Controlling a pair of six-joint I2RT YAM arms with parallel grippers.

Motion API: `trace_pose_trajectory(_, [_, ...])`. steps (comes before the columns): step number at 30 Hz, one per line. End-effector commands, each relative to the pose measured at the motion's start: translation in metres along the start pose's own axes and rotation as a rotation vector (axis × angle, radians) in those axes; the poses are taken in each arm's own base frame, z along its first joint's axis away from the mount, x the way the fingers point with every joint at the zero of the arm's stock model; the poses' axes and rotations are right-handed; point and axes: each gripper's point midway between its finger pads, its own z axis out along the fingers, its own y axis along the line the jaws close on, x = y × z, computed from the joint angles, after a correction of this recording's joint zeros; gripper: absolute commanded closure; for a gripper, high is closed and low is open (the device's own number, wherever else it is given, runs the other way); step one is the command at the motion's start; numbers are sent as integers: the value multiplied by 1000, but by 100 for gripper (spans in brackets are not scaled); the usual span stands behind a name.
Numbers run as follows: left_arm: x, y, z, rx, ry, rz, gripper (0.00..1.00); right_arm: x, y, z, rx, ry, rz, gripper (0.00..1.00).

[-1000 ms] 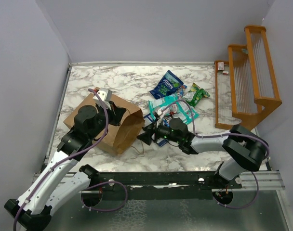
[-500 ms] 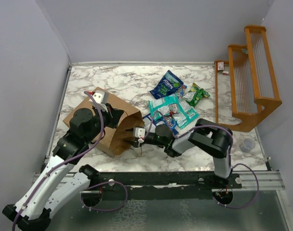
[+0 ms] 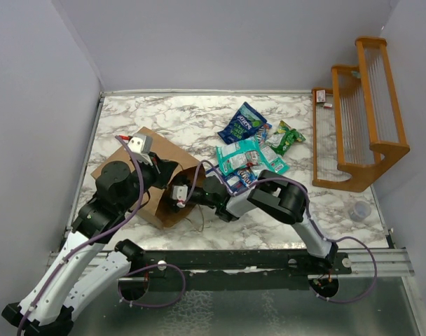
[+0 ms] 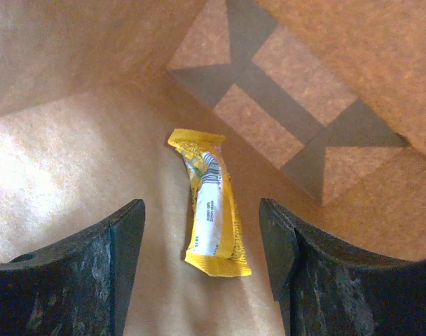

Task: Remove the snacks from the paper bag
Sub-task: Take out the snack from the paper bag.

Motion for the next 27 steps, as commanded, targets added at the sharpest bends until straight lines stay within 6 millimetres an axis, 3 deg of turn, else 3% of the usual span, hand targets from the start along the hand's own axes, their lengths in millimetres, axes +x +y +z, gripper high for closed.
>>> trace_pose_trajectory(1, [-19, -10, -6, 26, -48, -17, 100, 21, 8, 11, 4, 57, -13, 33])
trace_pose_trajectory(9, [-17, -12, -3, 34, -39, -51, 100, 47, -2, 20, 40, 179, -46, 32])
trace_pose_trajectory(16, [-28, -17, -4, 52, -79, -66, 100, 64, 13, 25, -44, 226, -85, 34])
trace_pose_trajectory(24, [-35, -22, -12, 74, -98, -72, 100, 79, 10, 41, -54, 271, -98, 41])
trace_pose_trajectory(27, [-36, -22, -14, 72, -97, -69, 100, 82, 9, 43, -44, 278, -99, 49])
